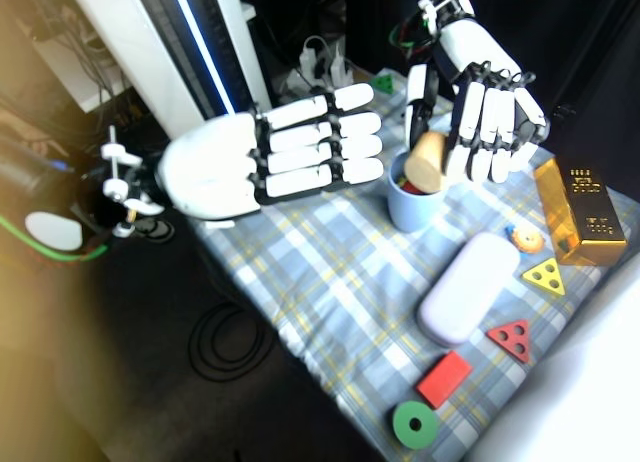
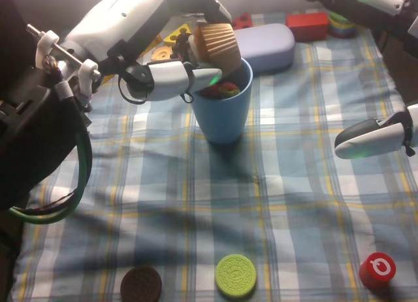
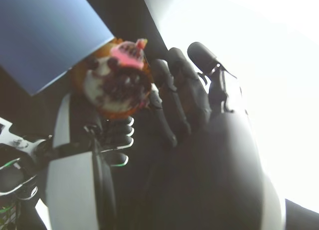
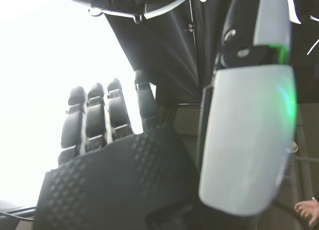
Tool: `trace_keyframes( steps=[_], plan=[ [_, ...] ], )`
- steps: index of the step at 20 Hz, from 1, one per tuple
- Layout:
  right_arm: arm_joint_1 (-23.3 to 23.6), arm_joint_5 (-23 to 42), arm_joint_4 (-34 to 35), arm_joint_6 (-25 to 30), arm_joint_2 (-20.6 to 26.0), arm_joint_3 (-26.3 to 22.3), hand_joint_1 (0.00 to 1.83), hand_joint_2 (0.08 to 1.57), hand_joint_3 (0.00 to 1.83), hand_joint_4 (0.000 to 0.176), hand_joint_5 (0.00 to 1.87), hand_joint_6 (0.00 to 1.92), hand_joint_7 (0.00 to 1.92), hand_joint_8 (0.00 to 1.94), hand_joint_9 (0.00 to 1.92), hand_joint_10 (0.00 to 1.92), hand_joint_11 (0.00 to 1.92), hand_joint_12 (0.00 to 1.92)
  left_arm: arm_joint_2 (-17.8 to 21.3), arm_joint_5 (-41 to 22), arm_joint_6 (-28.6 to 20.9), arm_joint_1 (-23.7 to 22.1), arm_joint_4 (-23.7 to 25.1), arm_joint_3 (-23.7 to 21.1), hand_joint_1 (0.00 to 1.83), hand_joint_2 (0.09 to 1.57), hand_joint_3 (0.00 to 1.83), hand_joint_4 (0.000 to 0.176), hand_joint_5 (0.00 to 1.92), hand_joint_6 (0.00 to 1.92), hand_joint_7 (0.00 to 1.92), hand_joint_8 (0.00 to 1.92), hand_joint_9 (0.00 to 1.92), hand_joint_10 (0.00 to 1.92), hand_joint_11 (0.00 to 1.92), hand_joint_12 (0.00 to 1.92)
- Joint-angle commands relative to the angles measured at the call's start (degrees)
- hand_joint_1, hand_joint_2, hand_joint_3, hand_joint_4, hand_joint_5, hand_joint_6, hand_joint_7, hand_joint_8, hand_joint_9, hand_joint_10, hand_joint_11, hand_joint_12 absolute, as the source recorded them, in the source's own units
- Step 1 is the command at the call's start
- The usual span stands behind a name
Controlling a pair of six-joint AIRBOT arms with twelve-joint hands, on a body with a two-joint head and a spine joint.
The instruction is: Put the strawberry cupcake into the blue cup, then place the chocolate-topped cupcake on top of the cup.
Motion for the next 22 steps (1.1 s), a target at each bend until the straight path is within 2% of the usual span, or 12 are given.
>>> trace_keyframes(
  steps=[1,4,5,6,7,10,11,13,18,19,21,22],
  plan=[
    [0.5,6.9,2.0,0.4,0.1,-0.2,0.53,0.77,0.00,0.085,0.00,0.00,0.00,0.00,0.00,0.00,0.00,0.09,0.4,-6.9,-0.4,-0.5,1.4,0.0,1.10,1.07,0.00,0.000,0.74,0.11,0.61,0.00,0.56,0.01,0.04,1.29],
    [0.5,6.9,2.0,0.4,0.0,-0.1,0.53,0.77,0.00,0.085,0.00,0.00,0.00,0.00,0.00,0.00,0.00,0.09,0.5,-7.0,-0.5,-0.6,1.9,-0.3,1.12,1.07,0.00,0.010,0.80,0.01,0.71,0.00,0.67,0.02,0.20,1.16],
    [0.5,6.9,2.0,0.4,0.0,-0.1,0.53,0.77,0.00,0.085,0.00,0.00,0.00,0.00,0.00,0.00,0.00,0.09,0.5,-7.0,-0.5,-0.7,2.0,-0.3,1.09,1.03,0.00,0.029,0.81,0.00,0.71,0.00,0.65,0.01,0.15,1.18],
    [0.5,6.9,2.0,0.4,0.0,-0.1,0.53,0.77,0.00,0.085,0.00,0.00,0.00,0.00,0.00,0.00,0.00,0.09,0.5,-7.1,-0.5,-0.7,2.1,-0.3,1.04,1.03,0.00,0.026,0.80,0.00,0.71,0.00,0.63,0.00,0.08,1.24],
    [0.5,6.8,2.0,0.4,0.0,-0.1,0.53,0.77,0.00,0.085,0.00,0.00,0.00,0.00,0.00,0.00,0.00,0.09,0.6,-7.1,-0.5,-0.8,2.3,-0.5,0.99,0.99,0.00,0.063,0.84,0.01,0.70,0.00,0.63,0.00,0.12,1.17],
    [0.5,6.8,2.0,0.4,0.0,-0.1,0.53,0.77,0.00,0.085,0.00,0.00,0.00,0.00,0.00,0.00,0.00,0.09,0.9,-7.2,-0.5,-0.8,2.6,-0.8,1.06,0.95,0.00,0.050,0.81,0.00,0.71,0.01,0.66,0.01,0.17,1.17],
    [0.5,6.8,2.0,0.4,-0.1,-0.1,0.53,0.77,0.00,0.085,0.00,0.00,0.00,0.00,0.00,0.00,0.00,0.09,1.0,-7.2,-0.5,-0.9,2.7,-0.9,1.13,0.91,0.00,0.000,0.82,0.00,0.72,0.00,0.66,0.01,0.19,1.14],
    [0.5,6.8,2.0,0.4,-0.1,-0.1,0.53,0.77,0.00,0.085,0.00,0.00,0.00,0.00,0.00,0.00,0.00,0.09,1.2,-7.2,-0.4,-0.9,2.9,-1.1,1.14,0.91,0.00,0.019,0.81,0.00,0.65,0.00,0.59,0.00,0.14,1.08],
    [0.5,6.8,2.0,0.4,-0.1,-0.1,0.53,0.77,0.00,0.085,0.00,0.00,0.00,0.00,0.00,0.00,0.00,0.09,1.7,-7.3,-0.4,-1.0,3.1,-1.4,1.19,0.95,0.00,0.000,0.83,0.00,0.79,0.00,0.73,0.01,0.22,1.09],
    [0.5,6.8,2.0,0.4,-0.1,-0.1,0.53,0.77,0.00,0.085,0.00,0.00,0.00,0.00,0.00,0.00,0.00,0.09,1.7,-7.3,-0.4,-1.1,3.2,-1.5,0.83,0.88,0.00,0.100,0.80,0.00,0.75,0.00,0.64,0.00,0.04,1.26],
    [0.5,6.8,2.0,0.4,-0.1,-0.1,0.53,0.77,0.00,0.085,0.00,0.00,0.00,0.00,0.00,0.00,0.00,0.09,2.0,-7.3,-0.4,-1.2,3.4,-1.6,0.86,0.86,0.00,0.082,0.80,0.00,0.74,0.00,0.61,0.00,0.01,1.32],
    [0.5,6.8,2.0,0.4,-0.1,-0.1,0.53,0.77,0.00,0.085,0.00,0.00,0.00,0.00,0.00,0.00,0.00,0.09,2.1,-7.2,-0.4,-1.3,3.4,-1.7,0.74,0.86,0.00,0.032,0.74,0.00,0.80,0.01,0.67,0.02,0.01,1.39]
  ],
)
